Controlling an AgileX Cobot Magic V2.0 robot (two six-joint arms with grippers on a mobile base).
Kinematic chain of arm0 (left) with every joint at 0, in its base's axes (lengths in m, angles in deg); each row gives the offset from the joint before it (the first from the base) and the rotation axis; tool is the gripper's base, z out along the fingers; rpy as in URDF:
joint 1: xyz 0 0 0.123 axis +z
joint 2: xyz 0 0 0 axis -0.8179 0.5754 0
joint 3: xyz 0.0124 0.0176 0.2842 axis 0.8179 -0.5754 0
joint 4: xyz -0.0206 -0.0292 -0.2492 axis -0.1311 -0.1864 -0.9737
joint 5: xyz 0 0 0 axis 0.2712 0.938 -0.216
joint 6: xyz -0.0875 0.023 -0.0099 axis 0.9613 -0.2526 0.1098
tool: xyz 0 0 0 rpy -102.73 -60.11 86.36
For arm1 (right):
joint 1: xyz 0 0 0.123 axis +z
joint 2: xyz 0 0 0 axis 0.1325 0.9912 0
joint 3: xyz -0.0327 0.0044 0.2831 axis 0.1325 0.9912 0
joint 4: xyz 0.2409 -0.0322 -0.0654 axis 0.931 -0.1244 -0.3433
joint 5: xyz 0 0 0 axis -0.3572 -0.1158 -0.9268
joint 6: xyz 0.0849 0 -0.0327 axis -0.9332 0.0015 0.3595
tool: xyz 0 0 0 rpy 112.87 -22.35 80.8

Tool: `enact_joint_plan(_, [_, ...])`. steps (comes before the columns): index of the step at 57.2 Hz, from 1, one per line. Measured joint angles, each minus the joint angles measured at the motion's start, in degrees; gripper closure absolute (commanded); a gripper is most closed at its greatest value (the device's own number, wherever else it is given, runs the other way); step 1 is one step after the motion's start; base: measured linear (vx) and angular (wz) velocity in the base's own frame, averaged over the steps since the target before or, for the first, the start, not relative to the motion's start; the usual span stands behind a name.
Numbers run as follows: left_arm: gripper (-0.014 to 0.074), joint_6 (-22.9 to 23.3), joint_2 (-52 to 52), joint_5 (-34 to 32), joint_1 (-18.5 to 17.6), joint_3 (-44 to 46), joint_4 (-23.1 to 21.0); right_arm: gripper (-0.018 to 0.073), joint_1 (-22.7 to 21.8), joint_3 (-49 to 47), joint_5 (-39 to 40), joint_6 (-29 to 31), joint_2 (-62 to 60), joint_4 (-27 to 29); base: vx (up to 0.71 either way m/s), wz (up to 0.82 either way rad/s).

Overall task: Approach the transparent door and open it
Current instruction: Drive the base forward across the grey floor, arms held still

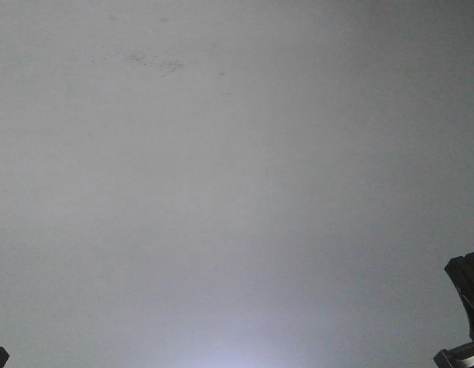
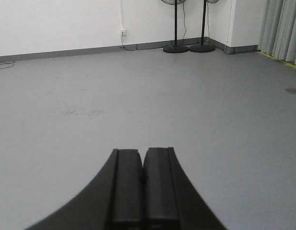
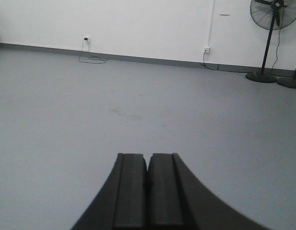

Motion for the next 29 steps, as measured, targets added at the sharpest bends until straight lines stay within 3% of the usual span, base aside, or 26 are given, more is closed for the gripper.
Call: enact_joint_plan(29, [0.0602,0.0,0.0,0.0,0.0,0.0,0.0,0.0562,0.0,0.0,0.0,0.0,0.0,0.0,0.13,0.04])
